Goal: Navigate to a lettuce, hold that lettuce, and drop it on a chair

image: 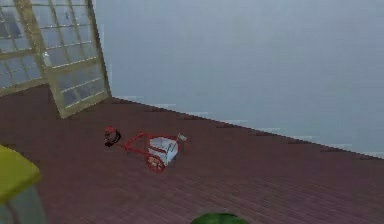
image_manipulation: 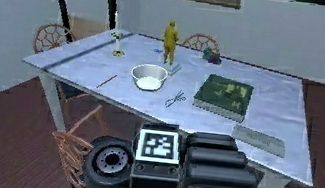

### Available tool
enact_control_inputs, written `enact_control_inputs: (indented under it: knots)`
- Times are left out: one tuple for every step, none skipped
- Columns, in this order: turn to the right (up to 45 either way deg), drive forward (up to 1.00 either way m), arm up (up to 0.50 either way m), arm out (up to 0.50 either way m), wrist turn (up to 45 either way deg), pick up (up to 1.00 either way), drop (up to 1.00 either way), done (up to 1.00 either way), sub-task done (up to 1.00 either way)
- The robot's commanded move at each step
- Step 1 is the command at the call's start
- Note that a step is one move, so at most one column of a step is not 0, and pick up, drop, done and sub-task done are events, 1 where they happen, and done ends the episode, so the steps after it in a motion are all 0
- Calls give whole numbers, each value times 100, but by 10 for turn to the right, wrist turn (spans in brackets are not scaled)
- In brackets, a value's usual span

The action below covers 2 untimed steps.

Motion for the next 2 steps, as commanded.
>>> enact_control_inputs:
  knots:
    - [0,25,0,0,0,0,0,0,0]
    - [240,0,0,0,0,0,0,0,0]
